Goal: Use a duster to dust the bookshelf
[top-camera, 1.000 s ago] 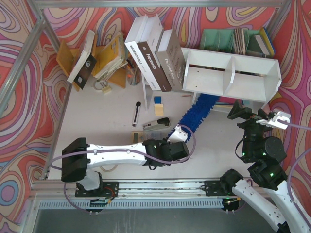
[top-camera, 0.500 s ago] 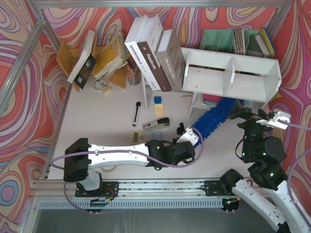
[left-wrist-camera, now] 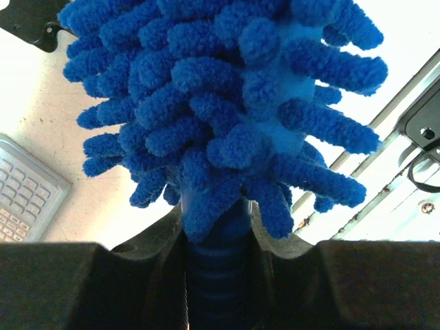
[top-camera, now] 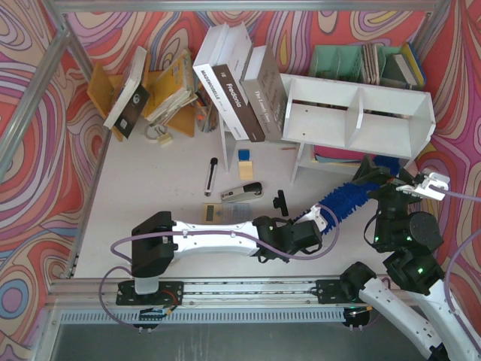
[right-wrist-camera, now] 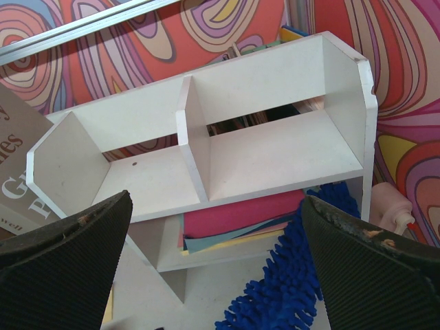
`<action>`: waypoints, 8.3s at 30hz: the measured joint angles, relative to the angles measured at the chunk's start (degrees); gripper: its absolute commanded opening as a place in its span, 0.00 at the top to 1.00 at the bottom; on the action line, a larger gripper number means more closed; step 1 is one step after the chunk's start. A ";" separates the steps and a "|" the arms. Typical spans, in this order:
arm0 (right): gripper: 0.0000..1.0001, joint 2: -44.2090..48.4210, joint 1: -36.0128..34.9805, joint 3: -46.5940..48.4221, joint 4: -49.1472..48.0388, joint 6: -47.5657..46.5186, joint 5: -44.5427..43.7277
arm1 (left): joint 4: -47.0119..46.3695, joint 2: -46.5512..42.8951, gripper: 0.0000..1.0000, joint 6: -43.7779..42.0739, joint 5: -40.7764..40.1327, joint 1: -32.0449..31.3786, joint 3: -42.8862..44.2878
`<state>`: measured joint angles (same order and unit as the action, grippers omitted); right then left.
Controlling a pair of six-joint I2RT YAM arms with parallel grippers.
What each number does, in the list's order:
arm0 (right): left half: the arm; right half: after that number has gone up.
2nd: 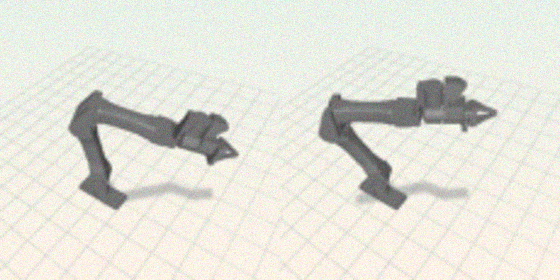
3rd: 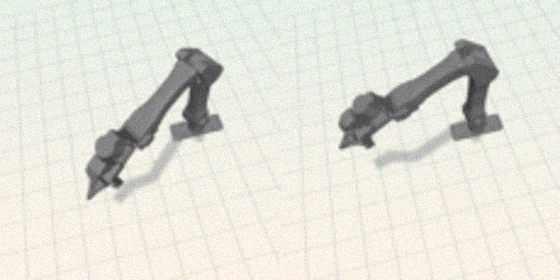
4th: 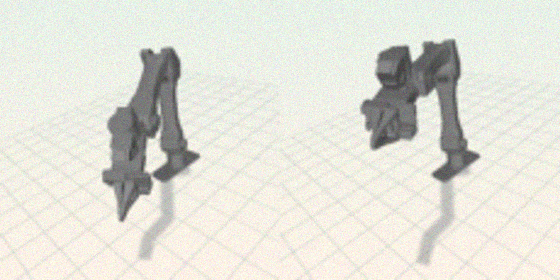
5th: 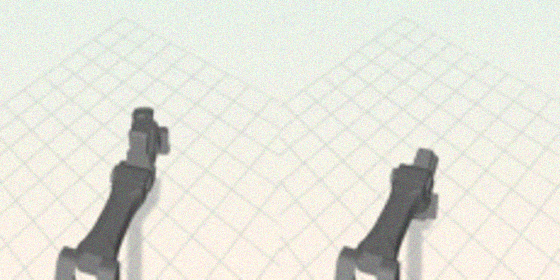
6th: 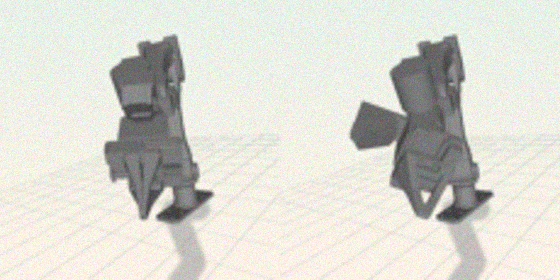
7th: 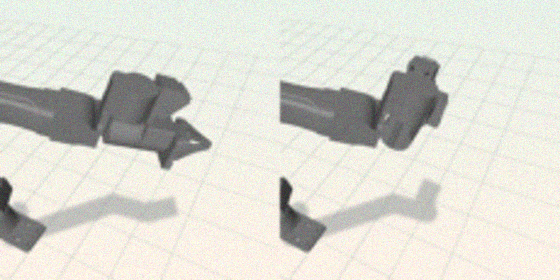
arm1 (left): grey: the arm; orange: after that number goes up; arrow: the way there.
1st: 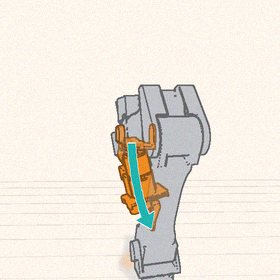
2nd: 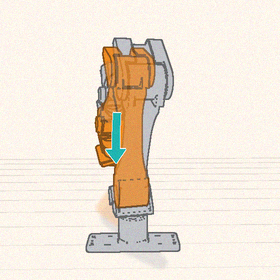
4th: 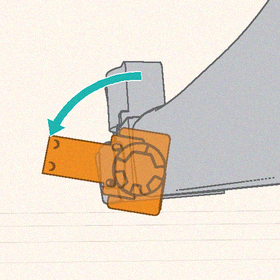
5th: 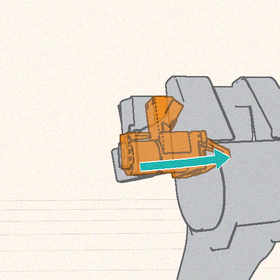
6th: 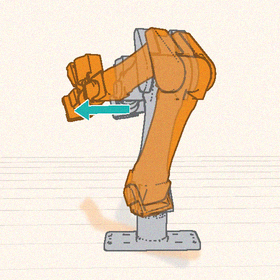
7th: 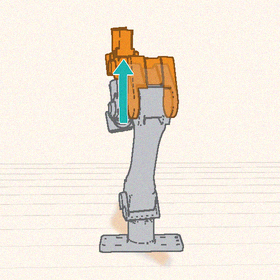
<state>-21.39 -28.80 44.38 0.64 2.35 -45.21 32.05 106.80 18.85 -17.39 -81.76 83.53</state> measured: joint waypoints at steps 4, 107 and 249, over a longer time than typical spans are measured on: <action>0.01 0.00 0.00 0.00 0.00 0.00 0.00 | -0.33 -1.86 1.00 0.17 -0.50 0.00 -2.05; 0.01 -0.70 0.00 0.00 0.00 0.00 0.00 | -2.40 -0.31 1.00 -3.04 1.29 2.03 -9.46; 0.01 -0.85 0.00 0.00 0.09 0.46 0.02 | -4.24 -4.85 1.00 -3.21 3.23 3.28 -5.33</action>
<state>-22.24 -28.80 44.38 0.73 2.81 -45.19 27.81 101.95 15.64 -14.15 -78.48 78.19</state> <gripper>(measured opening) 0.987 0.343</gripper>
